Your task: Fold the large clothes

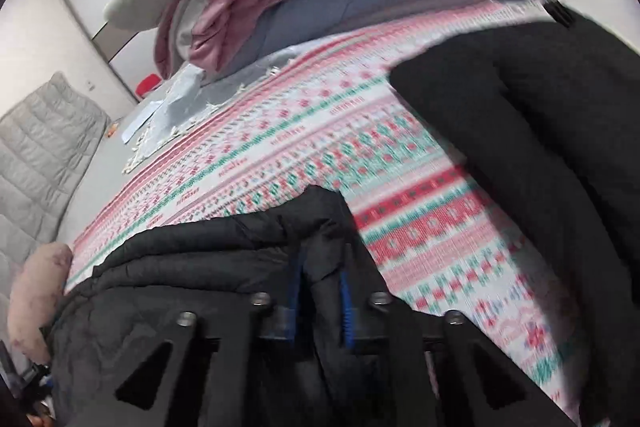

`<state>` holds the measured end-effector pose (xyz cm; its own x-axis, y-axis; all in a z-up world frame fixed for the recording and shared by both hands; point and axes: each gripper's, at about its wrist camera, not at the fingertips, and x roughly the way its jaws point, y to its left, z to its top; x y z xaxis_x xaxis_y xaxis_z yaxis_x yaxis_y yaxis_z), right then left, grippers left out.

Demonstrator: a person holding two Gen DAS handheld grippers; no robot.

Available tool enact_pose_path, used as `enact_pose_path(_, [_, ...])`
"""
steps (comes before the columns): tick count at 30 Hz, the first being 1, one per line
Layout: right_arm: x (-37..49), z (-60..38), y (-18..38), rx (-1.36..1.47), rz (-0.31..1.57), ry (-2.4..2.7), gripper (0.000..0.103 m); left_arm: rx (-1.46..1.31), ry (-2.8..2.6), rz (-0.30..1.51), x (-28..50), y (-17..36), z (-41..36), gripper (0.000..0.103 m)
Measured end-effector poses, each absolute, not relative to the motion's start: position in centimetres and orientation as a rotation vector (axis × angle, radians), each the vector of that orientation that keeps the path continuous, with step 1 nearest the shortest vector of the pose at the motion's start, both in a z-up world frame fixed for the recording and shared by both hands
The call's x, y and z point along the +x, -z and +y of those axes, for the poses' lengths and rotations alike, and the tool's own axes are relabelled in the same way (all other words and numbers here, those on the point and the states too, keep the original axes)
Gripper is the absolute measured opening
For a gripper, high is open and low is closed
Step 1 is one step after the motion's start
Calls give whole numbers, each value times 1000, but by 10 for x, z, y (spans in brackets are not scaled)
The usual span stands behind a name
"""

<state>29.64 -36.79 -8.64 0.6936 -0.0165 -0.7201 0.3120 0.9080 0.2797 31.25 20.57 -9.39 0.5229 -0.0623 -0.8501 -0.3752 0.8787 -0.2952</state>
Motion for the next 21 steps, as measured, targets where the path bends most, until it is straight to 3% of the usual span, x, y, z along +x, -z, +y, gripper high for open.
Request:
enact_pose_path(6, [318, -349, 89, 315, 781, 205, 12, -457, -218, 1000, 310, 100, 207, 33])
enact_pose_path(9, [317, -365, 99, 390, 834, 209, 18, -473, -207, 995, 311, 98, 207, 37])
enact_pose_path(15, [281, -377, 40, 448, 768, 246, 28, -509, -180, 969, 295, 65, 198, 39])
enact_pose_path(17, [258, -373, 16, 510, 727, 215, 39, -481, -143, 920, 280, 39, 184, 47])
enact_pose_path(19, [228, -359, 1, 545, 689, 174, 67, -435, -99, 883, 263, 16, 165, 65])
enact_pose_path(21, [207, -339, -2, 551, 681, 132, 78, -396, -72, 831, 243, -1, 142, 71])
